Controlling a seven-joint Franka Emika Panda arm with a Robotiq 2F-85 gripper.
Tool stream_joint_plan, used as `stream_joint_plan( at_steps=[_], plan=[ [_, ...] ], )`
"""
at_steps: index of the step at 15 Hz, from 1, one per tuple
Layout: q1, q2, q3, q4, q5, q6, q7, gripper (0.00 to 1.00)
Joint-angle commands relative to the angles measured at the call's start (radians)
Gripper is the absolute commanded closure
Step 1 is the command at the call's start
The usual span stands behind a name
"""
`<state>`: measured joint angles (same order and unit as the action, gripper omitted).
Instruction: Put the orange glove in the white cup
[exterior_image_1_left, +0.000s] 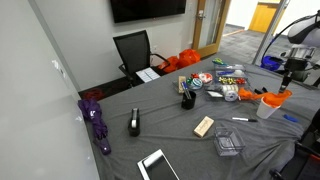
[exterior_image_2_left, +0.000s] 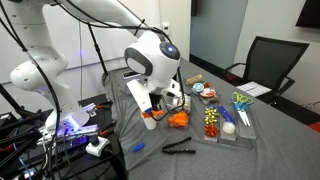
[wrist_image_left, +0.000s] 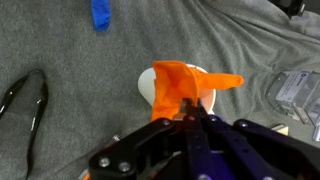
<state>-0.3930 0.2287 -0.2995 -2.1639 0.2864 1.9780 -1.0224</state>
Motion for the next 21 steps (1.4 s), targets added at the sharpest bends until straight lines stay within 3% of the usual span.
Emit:
stream_joint_plan(
  at_steps=[1,21],
  plan=[
    [-0.009,-0.006,0.015,-0.056,0.008,0.066,-0.025,1.00],
    [0.011,0.048,0.089,-0.201,0.022,0.381,-0.013,1.00]
  ],
)
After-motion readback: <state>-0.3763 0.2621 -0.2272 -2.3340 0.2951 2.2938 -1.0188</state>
